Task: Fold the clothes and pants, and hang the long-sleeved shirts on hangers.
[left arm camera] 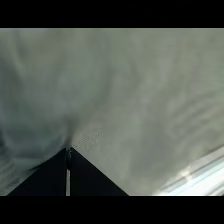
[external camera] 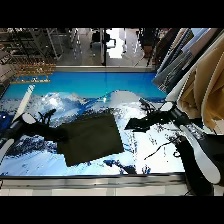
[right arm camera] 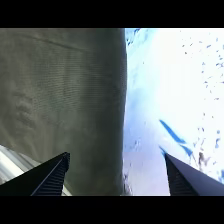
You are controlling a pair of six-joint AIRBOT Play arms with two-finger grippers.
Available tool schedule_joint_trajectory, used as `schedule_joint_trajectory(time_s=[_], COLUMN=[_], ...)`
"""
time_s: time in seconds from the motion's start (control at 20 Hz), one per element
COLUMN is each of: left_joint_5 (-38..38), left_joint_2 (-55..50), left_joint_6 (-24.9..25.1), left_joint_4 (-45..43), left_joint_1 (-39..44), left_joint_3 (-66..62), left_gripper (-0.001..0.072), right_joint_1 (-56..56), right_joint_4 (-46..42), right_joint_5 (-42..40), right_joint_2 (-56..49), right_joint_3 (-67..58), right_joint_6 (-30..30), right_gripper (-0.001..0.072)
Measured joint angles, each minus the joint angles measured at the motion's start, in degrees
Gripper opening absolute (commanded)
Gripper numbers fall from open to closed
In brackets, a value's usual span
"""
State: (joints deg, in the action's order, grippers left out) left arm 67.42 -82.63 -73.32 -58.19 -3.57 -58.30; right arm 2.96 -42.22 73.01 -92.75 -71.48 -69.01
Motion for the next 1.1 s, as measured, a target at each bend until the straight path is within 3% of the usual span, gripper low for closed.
schedule_joint_trajectory(time_s=[0.15,0.35,0.4,0.45,0.5,0.55,0.8,1.1], left_joint_5=[-1.2,-1.6,-1.7,-1.7,-1.7,-1.7,0.4,9.9], left_joint_2=[-3.5,-4.9,-5.1,-5.2,-5.2,-5.2,1.2,19.5], left_joint_6=[0.0,0.0,0.0,0.0,0.0,0.0,0.2,1.4], left_joint_4=[0.1,0.4,0.4,0.4,0.4,0.4,-0.2,-0.3], left_joint_1=[0.7,1.0,1.0,1.0,1.0,1.0,-0.1,-3.8], left_joint_3=[0.0,0.0,0.0,0.0,0.0,0.0,0.0,0.0], left_gripper=[0.0019,0.002,0.0019,0.0019,0.0019,0.0019,0.002,0.002], right_joint_1=[0.4,3.9,5.4,7.0,8.7,10.3,12.5,-2.0], right_joint_4=[8.2,13.5,15.0,16.3,16.8,17.4,18.0,8.3], right_joint_5=[-1.3,-0.7,-0.5,-0.3,-0.5,-0.6,0.0,1.4], right_joint_2=[-6.2,-13.3,-14.8,-16.3,-17.6,-18.8,-17.5,-0.6], right_joint_3=[1.2,-1.4,-2.8,-4.2,-5.9,-7.8,-17.5,-23.2], right_joint_6=[5.7,8.7,9.1,9.4,9.6,9.6,6.6,-3.3], right_gripper=[0.0702,0.0698,0.0668,0.0479,0.0128,0.0026,0.0023,0.0024])
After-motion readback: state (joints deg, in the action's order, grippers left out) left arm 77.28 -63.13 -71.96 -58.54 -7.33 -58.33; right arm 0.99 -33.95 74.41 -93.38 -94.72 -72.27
